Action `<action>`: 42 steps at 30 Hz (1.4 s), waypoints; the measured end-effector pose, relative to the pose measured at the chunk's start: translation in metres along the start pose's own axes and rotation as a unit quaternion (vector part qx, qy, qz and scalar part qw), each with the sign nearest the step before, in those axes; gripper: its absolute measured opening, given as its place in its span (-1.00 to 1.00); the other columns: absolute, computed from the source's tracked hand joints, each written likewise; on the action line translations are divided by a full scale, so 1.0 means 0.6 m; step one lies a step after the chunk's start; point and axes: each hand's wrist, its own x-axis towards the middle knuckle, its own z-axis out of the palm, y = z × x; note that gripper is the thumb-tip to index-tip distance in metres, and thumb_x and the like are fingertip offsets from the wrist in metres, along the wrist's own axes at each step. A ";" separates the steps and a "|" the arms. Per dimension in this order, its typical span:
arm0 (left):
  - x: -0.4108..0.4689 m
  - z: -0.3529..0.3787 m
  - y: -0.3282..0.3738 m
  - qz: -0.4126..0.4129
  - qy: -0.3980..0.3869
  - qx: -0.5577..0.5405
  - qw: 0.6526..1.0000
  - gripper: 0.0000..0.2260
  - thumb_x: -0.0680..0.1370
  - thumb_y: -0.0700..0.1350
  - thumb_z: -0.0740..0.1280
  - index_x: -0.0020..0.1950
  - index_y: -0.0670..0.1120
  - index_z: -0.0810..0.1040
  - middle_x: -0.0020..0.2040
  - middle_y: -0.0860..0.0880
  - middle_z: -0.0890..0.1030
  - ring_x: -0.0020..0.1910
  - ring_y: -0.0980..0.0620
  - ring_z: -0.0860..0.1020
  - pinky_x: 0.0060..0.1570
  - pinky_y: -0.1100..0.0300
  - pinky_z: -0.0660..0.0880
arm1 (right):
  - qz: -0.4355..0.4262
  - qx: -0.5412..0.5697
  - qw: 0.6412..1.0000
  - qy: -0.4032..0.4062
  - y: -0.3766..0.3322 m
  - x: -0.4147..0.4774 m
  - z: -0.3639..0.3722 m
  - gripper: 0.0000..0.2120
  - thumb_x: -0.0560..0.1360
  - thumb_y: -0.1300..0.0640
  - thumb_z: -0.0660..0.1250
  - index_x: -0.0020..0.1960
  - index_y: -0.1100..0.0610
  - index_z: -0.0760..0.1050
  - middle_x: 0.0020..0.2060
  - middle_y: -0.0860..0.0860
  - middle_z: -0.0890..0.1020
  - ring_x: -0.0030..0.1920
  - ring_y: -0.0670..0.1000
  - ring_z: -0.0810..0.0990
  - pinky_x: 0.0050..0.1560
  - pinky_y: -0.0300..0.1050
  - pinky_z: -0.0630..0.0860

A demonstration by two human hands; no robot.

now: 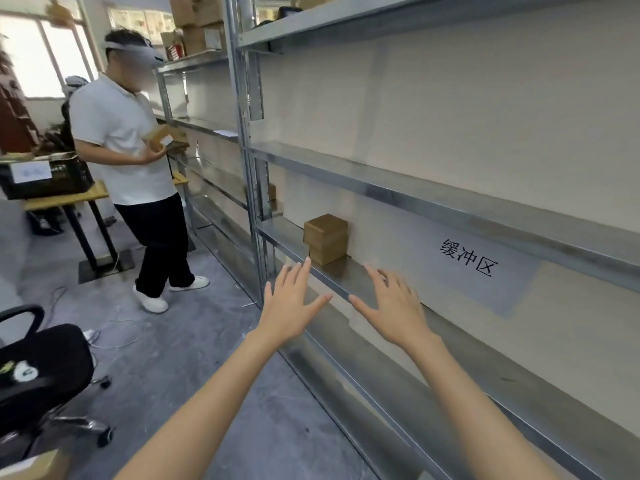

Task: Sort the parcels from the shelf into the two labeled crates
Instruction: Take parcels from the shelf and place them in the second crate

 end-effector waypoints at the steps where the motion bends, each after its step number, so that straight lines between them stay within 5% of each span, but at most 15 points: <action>1: 0.016 0.003 -0.014 -0.007 0.001 -0.001 1.000 -0.26 0.54 0.38 0.08 0.60 0.09 -0.10 0.60 0.06 0.04 0.58 0.00 -0.09 0.50 -0.17 -0.10 | -0.005 0.003 1.000 -0.005 -0.005 0.023 0.011 -0.30 0.58 -0.34 0.05 0.60 -0.06 -0.02 0.51 0.05 0.24 0.53 0.07 0.13 0.47 0.07 0.17; 11: 0.253 0.072 -0.122 -0.050 -0.005 -0.048 0.998 -0.24 0.53 0.36 0.12 0.60 0.08 -0.10 0.60 0.07 0.02 0.58 0.01 -0.10 0.51 -0.15 -0.12 | -0.017 0.006 0.999 -0.037 0.009 0.284 0.129 -0.29 0.58 -0.32 0.07 0.60 -0.03 -0.02 0.52 0.06 0.23 0.54 0.09 0.12 0.45 0.08 0.22; 26: 0.632 0.154 -0.272 -0.059 -0.068 -0.073 0.993 -0.05 0.44 0.34 0.33 0.60 0.04 -0.15 0.60 0.01 0.06 0.58 -0.04 -0.04 0.50 -0.19 0.02 | 0.088 0.022 0.989 -0.121 0.066 0.617 0.279 -0.18 0.51 -0.29 0.25 0.59 0.02 -0.03 0.47 0.10 0.28 0.49 0.14 0.15 0.35 0.09 0.29; 36: 0.824 0.190 -0.368 0.059 -0.224 -0.049 0.972 0.14 0.30 0.34 0.48 0.60 -0.04 -0.18 0.59 -0.06 0.11 0.55 -0.08 0.12 0.44 -0.18 0.19 | 0.218 0.049 0.962 -0.159 0.043 0.722 0.367 0.06 0.44 -0.39 0.28 0.60 0.04 -0.28 0.60 0.05 -0.01 0.59 0.10 -0.12 0.52 0.10 0.07; 42: 0.894 0.232 -0.394 0.104 -0.296 -0.059 0.948 0.16 0.28 0.32 0.51 0.59 0.04 -0.21 0.56 -0.07 0.19 0.49 -0.12 0.26 0.39 -0.13 0.29 | 0.293 0.043 0.942 -0.158 0.031 0.751 0.398 0.10 0.40 -0.40 0.33 0.60 0.00 -0.29 0.60 0.03 0.02 0.59 0.11 -0.08 0.52 0.10 0.12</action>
